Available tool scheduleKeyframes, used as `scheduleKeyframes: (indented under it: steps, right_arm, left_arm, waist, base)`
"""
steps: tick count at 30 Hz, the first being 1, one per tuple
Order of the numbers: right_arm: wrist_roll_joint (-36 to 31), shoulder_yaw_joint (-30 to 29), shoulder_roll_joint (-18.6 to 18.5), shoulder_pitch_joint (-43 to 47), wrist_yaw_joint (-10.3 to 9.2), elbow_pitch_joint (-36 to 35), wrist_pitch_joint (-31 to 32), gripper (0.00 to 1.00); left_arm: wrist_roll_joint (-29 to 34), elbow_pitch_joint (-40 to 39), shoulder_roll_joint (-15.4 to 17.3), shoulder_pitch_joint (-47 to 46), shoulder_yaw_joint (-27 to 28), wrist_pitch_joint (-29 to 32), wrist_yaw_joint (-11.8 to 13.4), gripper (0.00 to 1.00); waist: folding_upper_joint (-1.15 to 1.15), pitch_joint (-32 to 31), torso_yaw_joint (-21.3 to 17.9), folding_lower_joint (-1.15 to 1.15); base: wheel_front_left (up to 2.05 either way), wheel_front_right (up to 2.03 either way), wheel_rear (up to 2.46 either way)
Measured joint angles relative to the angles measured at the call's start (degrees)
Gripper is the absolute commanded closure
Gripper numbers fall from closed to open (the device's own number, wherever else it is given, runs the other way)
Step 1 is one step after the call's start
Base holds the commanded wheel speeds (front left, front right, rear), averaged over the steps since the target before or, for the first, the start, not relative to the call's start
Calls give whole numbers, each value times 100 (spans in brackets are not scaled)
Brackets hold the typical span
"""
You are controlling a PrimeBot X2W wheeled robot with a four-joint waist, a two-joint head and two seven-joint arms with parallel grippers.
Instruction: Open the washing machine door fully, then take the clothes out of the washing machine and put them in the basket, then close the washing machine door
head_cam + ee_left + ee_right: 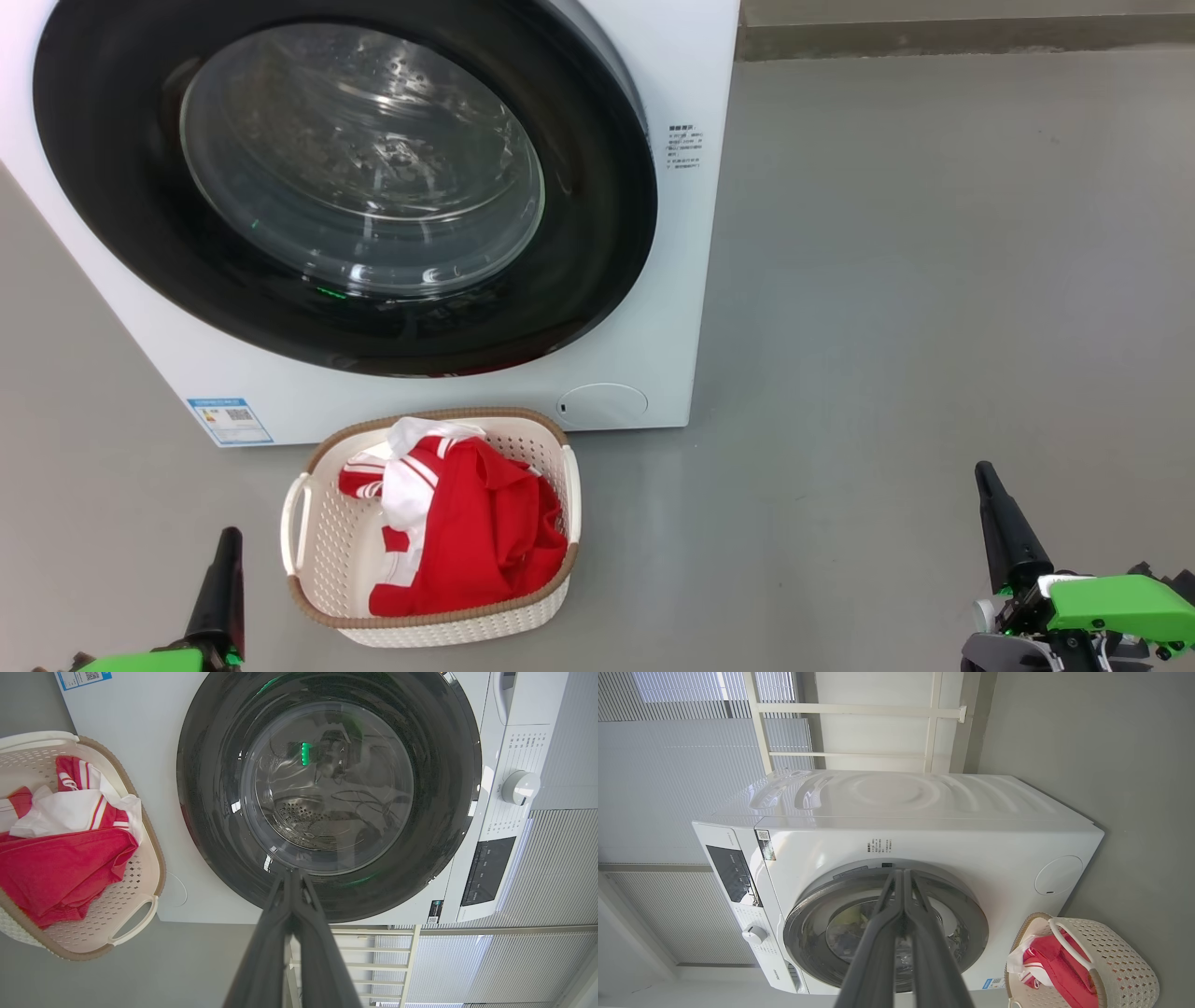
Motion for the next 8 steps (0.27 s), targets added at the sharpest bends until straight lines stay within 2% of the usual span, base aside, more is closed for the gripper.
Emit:
scheduleKeyframes:
  steps: [8]
  right_arm:
    - [0, 0, 0, 1, 0, 0, 0, 100]
  left_arm:
    - [1, 0, 0, 0, 0, 0, 0, 100]
  waist:
    - [0, 0, 0, 0]
  base:
    - [0, 0, 0]
